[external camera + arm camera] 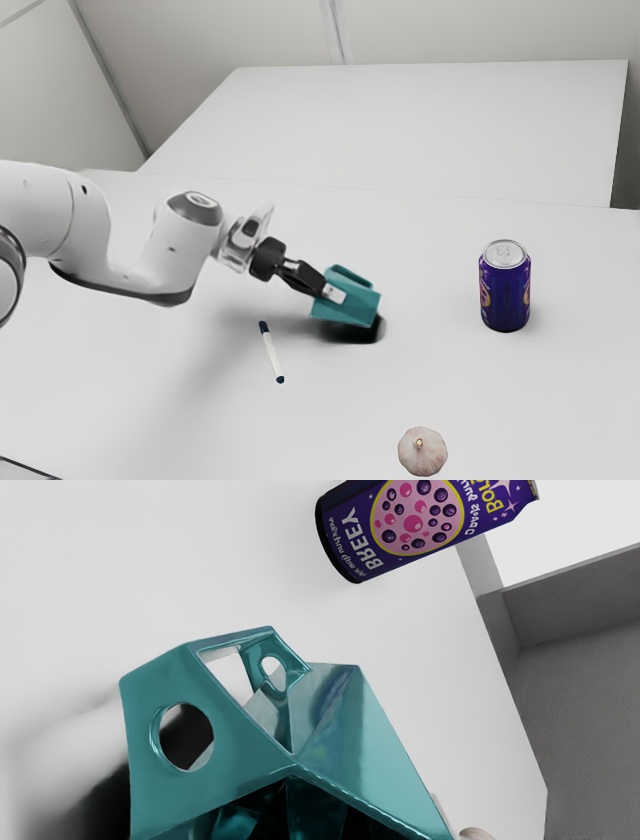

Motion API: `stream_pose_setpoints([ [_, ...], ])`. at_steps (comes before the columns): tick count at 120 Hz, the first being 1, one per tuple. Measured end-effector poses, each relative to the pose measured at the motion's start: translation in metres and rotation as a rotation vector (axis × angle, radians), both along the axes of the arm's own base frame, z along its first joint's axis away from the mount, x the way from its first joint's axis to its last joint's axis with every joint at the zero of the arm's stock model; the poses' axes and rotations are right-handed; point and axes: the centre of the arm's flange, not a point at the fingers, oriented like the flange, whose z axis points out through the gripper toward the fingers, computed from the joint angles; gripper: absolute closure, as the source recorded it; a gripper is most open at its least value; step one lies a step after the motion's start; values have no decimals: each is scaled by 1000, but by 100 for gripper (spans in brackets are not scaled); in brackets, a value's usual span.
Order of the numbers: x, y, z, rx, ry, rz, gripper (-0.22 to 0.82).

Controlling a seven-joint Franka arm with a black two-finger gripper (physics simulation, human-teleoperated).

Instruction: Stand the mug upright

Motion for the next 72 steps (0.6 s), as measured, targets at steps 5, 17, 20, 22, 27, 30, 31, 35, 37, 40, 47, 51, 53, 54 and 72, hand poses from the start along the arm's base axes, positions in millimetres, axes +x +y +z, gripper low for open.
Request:
stream_pose_setpoints([
  [5, 0, 1, 9, 21, -18, -14, 78],
  [17, -2, 7, 30, 111, -51, -61, 78],
  [20, -2, 9, 34, 141, -54, -75, 78],
  [22, -2, 11, 37, 161, -56, -83, 78],
  [27, -2, 16, 43, 214, -60, -101, 78],
  [30, -3, 18, 47, 249, -62, -111, 78],
  [31, -3, 19, 48, 262, -63, -114, 78],
  [35, -4, 23, 54, 314, -67, -128, 78],
  [37, -4, 25, 57, 340, -68, -134, 78],
  [40, -5, 28, 62, 383, -71, -144, 78],
  [47, -6, 33, 70, 475, -70, -161, 78],
  [51, -7, 36, 74, 522, -67, -167, 78],
  [53, -7, 38, 76, 544, -65, -169, 78],
  [54, -7, 39, 76, 556, -64, -170, 78],
  [72, -7, 51, 79, 718, -28, -170, 78],
])
